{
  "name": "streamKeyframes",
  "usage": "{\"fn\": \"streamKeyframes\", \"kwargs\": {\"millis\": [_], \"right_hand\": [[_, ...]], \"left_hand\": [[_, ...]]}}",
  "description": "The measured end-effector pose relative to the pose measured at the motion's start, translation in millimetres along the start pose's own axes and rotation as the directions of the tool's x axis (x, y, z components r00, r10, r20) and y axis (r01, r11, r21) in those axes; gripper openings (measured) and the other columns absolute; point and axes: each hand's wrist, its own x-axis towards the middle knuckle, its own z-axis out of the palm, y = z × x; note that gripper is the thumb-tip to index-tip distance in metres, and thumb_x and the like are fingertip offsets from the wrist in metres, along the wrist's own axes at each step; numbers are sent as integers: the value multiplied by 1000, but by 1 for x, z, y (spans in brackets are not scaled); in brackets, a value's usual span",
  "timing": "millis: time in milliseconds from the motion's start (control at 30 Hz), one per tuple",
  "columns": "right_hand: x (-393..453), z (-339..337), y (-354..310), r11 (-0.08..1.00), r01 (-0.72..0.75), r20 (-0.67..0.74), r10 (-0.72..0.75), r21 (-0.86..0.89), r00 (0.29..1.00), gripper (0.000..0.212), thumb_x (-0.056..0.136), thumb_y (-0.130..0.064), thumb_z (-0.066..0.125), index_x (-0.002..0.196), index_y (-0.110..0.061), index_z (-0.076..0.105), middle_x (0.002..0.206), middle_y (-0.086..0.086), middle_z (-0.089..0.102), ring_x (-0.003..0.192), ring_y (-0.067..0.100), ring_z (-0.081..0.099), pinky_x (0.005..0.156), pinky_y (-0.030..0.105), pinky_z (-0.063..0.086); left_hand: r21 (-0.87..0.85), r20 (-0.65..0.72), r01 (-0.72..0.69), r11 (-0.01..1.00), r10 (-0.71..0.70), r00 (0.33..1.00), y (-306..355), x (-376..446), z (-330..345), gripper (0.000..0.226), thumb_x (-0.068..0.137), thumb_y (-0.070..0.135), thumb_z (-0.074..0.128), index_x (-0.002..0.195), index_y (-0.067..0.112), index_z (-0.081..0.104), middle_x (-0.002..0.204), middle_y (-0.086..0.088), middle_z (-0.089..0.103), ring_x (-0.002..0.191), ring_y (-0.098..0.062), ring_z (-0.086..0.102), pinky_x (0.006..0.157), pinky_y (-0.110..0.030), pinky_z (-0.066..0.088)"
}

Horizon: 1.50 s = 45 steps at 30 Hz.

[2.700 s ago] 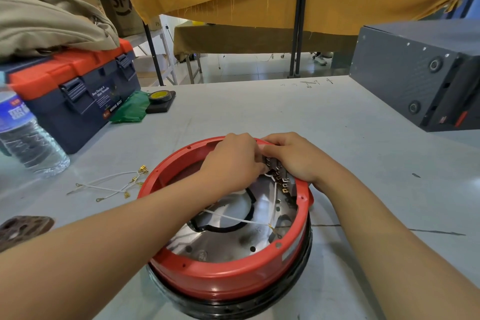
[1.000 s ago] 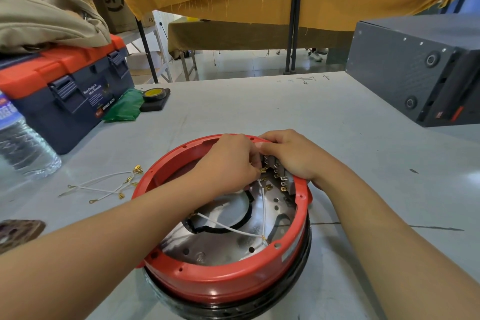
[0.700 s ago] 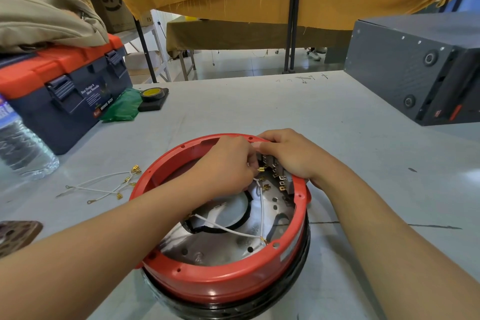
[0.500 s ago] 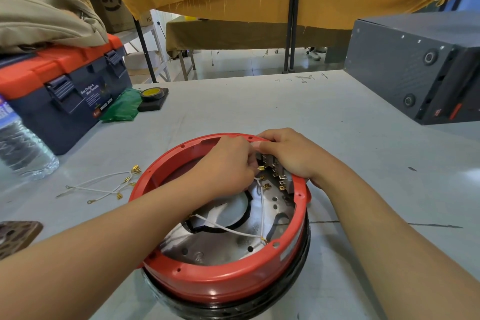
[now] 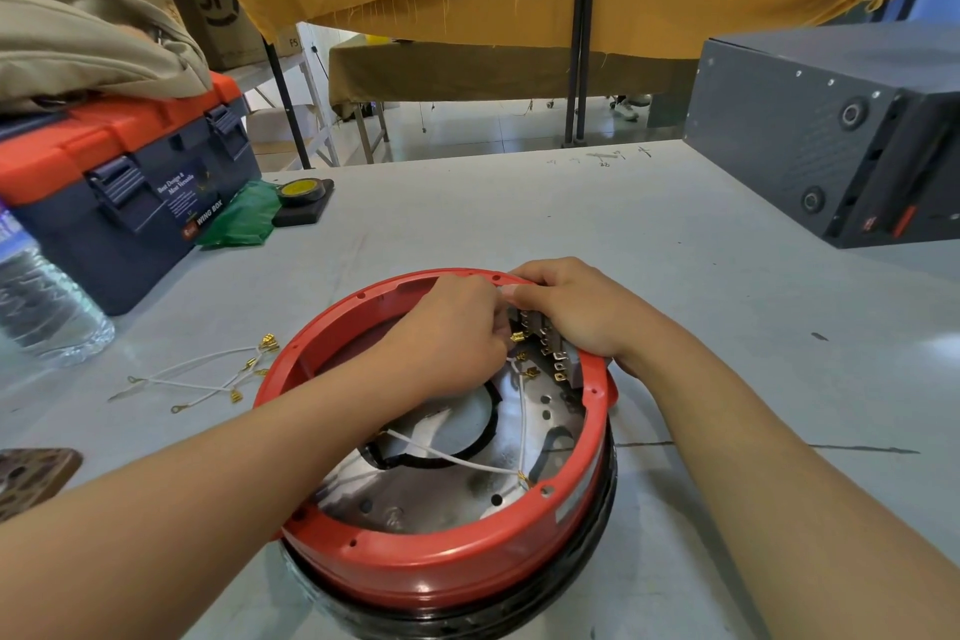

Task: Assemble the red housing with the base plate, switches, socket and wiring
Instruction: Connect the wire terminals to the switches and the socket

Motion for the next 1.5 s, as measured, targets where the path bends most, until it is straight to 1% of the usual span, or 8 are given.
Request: {"fn": "streamKeyframes", "kwargs": {"millis": [167,400,500,633,833,1000,1200,1500], "right_hand": [[0,-1,0,1000,-1,-8,1,2,1000,21,94,-29,53,88,-15,68,69,-3,57,61,11,48,64,27,36],[0,0,0,1000,-1,-6,1,8,1000,20,94,-29,53,84,-17,66,67,-3,56,58,11,46,62,27,35],[0,0,0,1000,-7,-7,7,11,1000,22,94,-29,53,89,-13,68,67,-3,56,57,10,46,61,26,35],[0,0,0,1000,-8,-7,8,11,1000,21,94,-28,52,89,-14,67,68,-1,56,58,11,46,62,27,35],[0,1,0,1000,-1,-13,1,3,1000,21,94,-28,52,85,-16,67,66,-1,55,56,11,45,60,27,34],[1,1,1,1000,6,-19,-6,4,1000,19,94,-28,52,90,-20,69,87,9,66,78,18,54,75,33,41],[1,3,1,1000,-6,-33,6,21,999,20,93,-27,52,89,-18,69,94,14,69,85,28,59,79,37,46],[0,3,-1,994,-52,37,49,96,998,20,94,-22,48,93,-12,65,100,18,68,84,23,58,89,44,47]], "left_hand": [[-2,1,-2,1000,2,1000,0,0,0,14,83,8,56,77,8,68,59,8,52,57,-7,46,48,-11,29],[-20,-2,24,1000,-24,1000,-2,1,1,15,83,9,56,77,4,69,70,-5,65,65,-18,56,56,-23,39],[-49,-3,35,998,-35,999,-3,2,3,17,85,12,56,76,6,70,71,-6,67,56,-10,49,50,-15,33],[-143,31,72,987,-68,997,-6,3,3,17,84,11,59,72,10,71,65,1,67,53,-2,51,49,-11,38],[-134,-9,26,991,-27,1000,-4,0,3,17,84,12,58,71,12,69,53,8,56,47,-2,47,48,-8,37],[-42,-49,-32,999,30,998,-1,-3,4,12,79,12,58,68,13,64,55,8,51,57,-12,48,56,-23,37],[98,-20,-70,993,72,997,3,-1,5,15,82,15,54,67,15,52,71,-4,57,76,-28,58,72,-39,48],[78,-15,-89,993,90,996,4,-1,5,19,82,12,55,65,16,50,68,-3,54,76,-26,57,70,-35,46]]}}
